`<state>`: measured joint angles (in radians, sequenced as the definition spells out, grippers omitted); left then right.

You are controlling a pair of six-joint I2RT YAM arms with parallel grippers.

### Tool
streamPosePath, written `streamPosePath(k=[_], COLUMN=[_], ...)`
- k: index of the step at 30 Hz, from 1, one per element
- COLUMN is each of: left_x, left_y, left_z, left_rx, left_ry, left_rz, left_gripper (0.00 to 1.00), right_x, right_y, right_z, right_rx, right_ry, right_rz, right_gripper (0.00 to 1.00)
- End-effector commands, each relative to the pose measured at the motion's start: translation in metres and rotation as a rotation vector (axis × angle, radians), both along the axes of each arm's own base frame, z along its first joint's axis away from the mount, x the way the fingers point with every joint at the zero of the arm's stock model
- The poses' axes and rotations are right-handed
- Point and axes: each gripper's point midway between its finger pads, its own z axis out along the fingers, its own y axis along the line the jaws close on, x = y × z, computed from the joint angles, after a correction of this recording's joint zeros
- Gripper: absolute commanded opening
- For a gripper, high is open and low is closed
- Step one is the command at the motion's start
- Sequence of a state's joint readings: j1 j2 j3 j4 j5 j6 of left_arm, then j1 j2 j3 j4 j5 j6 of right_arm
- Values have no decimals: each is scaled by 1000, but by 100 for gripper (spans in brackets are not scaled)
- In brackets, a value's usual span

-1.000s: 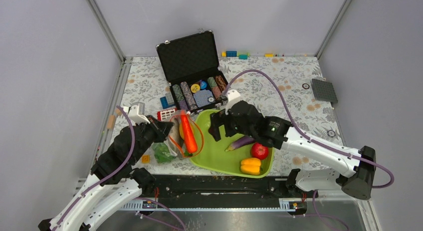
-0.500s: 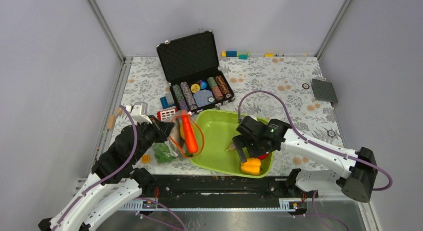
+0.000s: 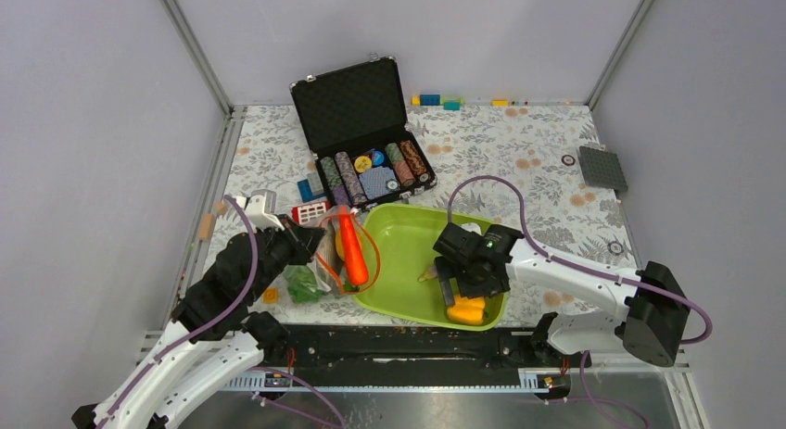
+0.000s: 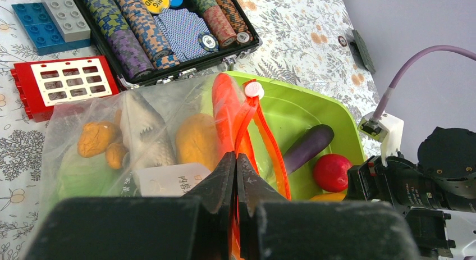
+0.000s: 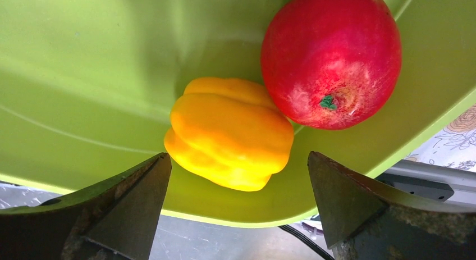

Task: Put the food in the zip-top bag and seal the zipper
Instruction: Pick up the fake vegetable from the bin.

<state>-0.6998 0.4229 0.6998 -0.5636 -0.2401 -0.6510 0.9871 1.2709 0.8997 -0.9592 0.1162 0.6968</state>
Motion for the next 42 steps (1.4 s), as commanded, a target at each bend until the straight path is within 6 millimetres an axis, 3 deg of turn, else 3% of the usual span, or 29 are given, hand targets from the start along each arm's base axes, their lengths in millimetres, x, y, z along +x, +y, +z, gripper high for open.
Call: streamPosePath(k=[1, 14, 23, 24, 25, 27, 31, 37, 42], left_x=[6, 6, 7, 7, 7, 7, 6, 5, 4], left_y=[-3, -3, -4, -4, -4, -5, -5, -6, -7], left_z=[10, 11, 11, 11, 11, 11, 12, 14, 16], left_rx=[-19, -18, -15, -16, -16, -17, -18, -26, -33], left_ry=[-50, -54, -52, -52, -53, -51, -51, -56, -62], left_rz=[2, 1, 0, -1, -1, -4, -7, -14, -25], left_gripper=[0, 0, 0, 0, 0, 0, 0, 0, 0], right_x=[7, 12, 7, 17, 8, 9, 22, 51, 67], right_y=[1, 6, 6, -2, 3, 3, 7, 17, 59], right_z=[-9, -34, -45, -45, -46, -44, -28, 20, 72], right_rx=[-9, -51, -72, -74, -80, -80, -31, 88, 379], right_ry=[-34, -16, 28, 32, 28, 13, -77, -287, -461], right_rz=[-81, -53, -15, -76, -22, -10, 7, 54, 150], right_gripper=[100, 99, 94, 93, 92, 86, 75, 73, 72])
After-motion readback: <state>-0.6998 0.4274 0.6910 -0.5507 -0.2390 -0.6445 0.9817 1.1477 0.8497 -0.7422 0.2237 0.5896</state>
